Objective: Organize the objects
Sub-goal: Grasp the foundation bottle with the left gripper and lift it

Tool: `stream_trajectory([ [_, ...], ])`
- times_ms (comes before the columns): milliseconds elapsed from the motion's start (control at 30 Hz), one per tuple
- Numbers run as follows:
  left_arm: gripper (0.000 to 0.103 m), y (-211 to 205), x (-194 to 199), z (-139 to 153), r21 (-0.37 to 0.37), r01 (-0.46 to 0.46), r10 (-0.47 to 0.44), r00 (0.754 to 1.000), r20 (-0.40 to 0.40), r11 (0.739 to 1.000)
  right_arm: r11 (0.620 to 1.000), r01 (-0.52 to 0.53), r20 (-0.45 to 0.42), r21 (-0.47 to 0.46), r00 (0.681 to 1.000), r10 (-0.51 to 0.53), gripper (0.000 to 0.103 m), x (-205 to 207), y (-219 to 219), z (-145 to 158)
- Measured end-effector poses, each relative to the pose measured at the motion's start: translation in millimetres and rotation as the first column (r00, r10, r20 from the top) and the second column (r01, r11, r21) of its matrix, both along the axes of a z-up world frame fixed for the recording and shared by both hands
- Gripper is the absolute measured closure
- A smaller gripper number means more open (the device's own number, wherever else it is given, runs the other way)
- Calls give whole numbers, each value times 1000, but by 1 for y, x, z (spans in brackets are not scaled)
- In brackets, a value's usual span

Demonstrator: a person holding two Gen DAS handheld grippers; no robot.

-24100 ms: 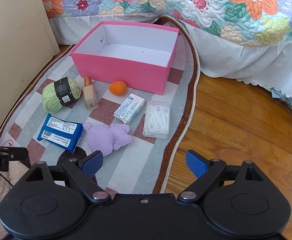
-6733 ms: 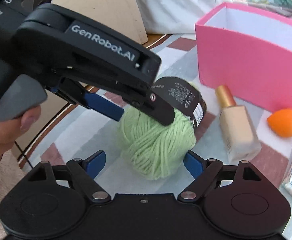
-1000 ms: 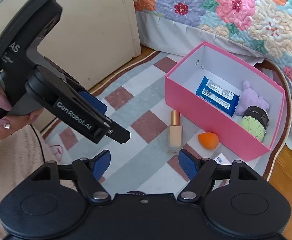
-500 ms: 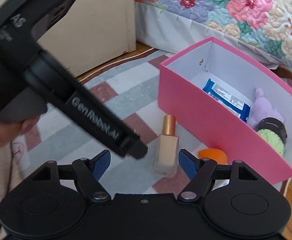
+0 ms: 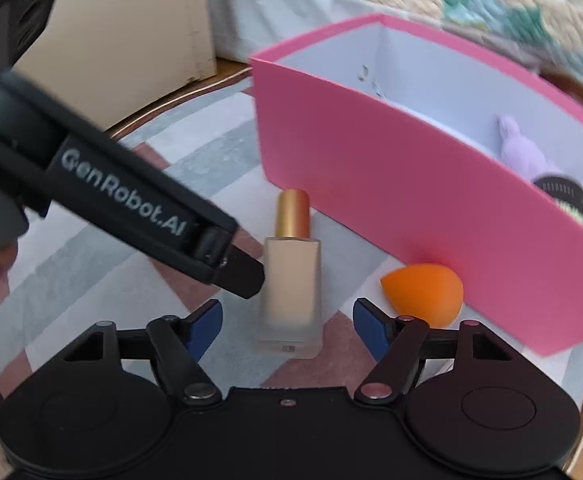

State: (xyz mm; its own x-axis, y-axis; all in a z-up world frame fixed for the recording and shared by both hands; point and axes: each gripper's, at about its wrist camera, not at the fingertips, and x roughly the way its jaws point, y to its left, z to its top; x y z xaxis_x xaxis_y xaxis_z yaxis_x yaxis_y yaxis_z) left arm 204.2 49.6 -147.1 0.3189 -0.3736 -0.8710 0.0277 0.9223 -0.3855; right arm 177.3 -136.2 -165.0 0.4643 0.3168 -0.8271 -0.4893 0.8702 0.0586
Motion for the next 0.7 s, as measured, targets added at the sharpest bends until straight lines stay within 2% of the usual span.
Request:
stream_trajectory([
  [33,34,0,1,-2,-6,0,0,1000,0,1000,1000,7,-17,12,1000,-6,43,2,-1,-1],
  [67,37,0,1,-3,-15,4,-4,1000,-2,1000,1000,11,-35,22,999,-10,55,4,-1,-3],
  [100,39,-1,2,-4,-26,8,-8,1000,-4,1000,1000,19,-43,23,999,-18,58,5,-1,-4],
  [200,50,-3,2,-6,-78,24,-25,1000,-10,997,999,42,-41,9,998,-41,62,2,2,-3],
  [267,65,-4,2,-6,-119,33,-35,999,-16,992,997,73,-72,29,995,-71,62,2,2,-2],
  [333,73,-6,1,-7,-156,36,-41,999,-27,987,993,110,-106,46,989,-105,62,1,2,-1],
  [500,73,-8,-8,-7,-154,44,-49,998,-28,987,978,197,-180,64,966,-183,60,-5,5,3],
  [633,72,-8,-7,-7,-147,40,-45,999,-26,988,992,125,-141,1,982,-124,56,-13,19,1],
  [700,70,-7,-7,-9,-154,36,-41,999,-29,987,990,139,-152,0,979,-138,55,-10,20,0],
])
